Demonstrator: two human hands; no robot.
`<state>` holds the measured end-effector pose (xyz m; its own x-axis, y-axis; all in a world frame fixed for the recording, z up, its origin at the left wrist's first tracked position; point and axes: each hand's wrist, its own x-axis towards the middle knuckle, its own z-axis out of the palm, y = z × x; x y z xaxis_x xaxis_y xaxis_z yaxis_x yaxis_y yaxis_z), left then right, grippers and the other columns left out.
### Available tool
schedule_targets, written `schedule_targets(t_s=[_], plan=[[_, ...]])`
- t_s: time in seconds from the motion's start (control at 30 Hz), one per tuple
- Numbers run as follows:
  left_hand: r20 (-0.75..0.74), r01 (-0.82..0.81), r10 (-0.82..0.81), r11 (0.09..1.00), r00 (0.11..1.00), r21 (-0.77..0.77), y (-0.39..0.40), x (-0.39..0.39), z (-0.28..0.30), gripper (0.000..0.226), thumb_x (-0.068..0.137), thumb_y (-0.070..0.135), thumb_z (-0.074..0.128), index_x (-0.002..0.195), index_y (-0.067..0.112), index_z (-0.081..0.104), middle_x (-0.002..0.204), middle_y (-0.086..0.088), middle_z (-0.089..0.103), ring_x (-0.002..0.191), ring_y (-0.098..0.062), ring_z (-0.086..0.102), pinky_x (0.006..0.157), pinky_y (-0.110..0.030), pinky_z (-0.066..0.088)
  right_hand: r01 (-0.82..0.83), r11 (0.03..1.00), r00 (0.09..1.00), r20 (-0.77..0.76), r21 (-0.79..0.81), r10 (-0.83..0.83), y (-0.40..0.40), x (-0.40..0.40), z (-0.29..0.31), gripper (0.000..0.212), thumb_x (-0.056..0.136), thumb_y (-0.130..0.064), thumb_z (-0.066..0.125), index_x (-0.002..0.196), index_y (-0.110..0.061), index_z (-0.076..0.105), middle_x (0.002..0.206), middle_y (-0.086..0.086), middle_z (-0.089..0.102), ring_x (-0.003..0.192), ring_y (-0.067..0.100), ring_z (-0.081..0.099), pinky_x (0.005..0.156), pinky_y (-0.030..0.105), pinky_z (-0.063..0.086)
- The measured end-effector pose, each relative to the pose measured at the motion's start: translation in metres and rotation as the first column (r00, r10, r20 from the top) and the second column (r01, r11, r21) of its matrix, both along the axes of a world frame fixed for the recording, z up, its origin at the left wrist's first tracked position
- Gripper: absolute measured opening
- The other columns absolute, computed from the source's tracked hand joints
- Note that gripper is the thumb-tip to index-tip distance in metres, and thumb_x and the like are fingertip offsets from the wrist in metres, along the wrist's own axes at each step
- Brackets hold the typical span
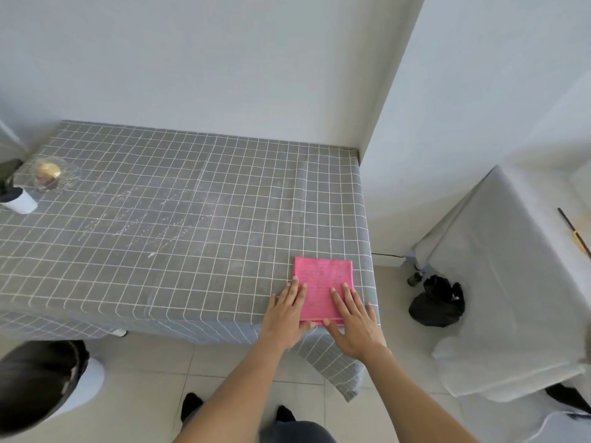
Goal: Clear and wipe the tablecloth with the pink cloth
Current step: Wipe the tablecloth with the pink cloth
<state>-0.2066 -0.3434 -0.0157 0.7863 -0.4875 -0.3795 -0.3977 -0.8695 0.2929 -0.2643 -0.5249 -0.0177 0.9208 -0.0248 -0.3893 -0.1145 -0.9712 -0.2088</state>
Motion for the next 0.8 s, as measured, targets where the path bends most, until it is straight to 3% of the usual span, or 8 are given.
schedule_targets(t_s=[0.17, 0.37, 0.63, 0.8], plan=[[0.001, 0.018, -0.018, 0.999, 1.0, 0.029, -0.001, 0.002, -0.002, 0.084, 0.095, 0.055, 0.038, 0.151, 0.019, -0.014, 0.157, -0.004, -0.024, 0.148, -0.02, -0.01, 0.121, -0.045, 0.003, -0.03, 0.999, 0.999, 0.024, 0.019, 0.029, -0.006, -0.002, -0.008, 0.086, 0.09, -0.072, 0.026, 0.145, -0.034, -0.028, 0.153, -0.007, -0.033, 0.142, 0.015, -0.026, 0.117, 0.044, -0.011], [0.065, 0.059, -0.059, 0.998, 0.996, 0.0, -0.002, 0.003, -0.005, 0.069, 0.102, 0.034, 0.034, 0.151, 0.009, -0.008, 0.157, -0.008, -0.025, 0.148, -0.022, -0.005, 0.121, -0.037, 0.008, -0.055, 0.998, 0.997, 0.06, 0.013, 0.054, -0.011, -0.003, -0.015, 0.082, 0.092, -0.068, 0.027, 0.146, -0.037, -0.025, 0.154, -0.008, -0.031, 0.143, 0.015, -0.026, 0.116, 0.042, -0.013], [0.027, 0.107, -0.107, 0.994, 0.994, -0.005, 0.008, 0.002, -0.002, 0.077, 0.098, 0.048, 0.034, 0.151, 0.01, -0.007, 0.157, -0.006, -0.024, 0.148, -0.019, -0.008, 0.121, -0.038, 0.009, 0.008, 1.0, 0.993, 0.115, 0.021, -0.011, -0.005, 0.001, -0.009, 0.064, 0.1, -0.04, 0.033, 0.152, -0.035, -0.004, 0.159, -0.008, -0.013, 0.149, 0.016, -0.008, 0.119, 0.042, -0.003], [0.069, 0.11, -0.116, 0.991, 0.991, 0.077, 0.001, 0.003, -0.001, 0.073, 0.101, 0.045, 0.032, 0.151, 0.007, -0.006, 0.158, -0.012, -0.021, 0.147, -0.027, -0.009, 0.121, -0.044, 0.004, -0.07, 0.996, 0.991, 0.111, -0.064, 0.077, -0.011, 0.006, -0.008, 0.065, 0.103, -0.031, 0.035, 0.152, -0.032, -0.008, 0.162, 0.0, -0.01, 0.149, 0.02, -0.006, 0.12, 0.037, 0.003]])
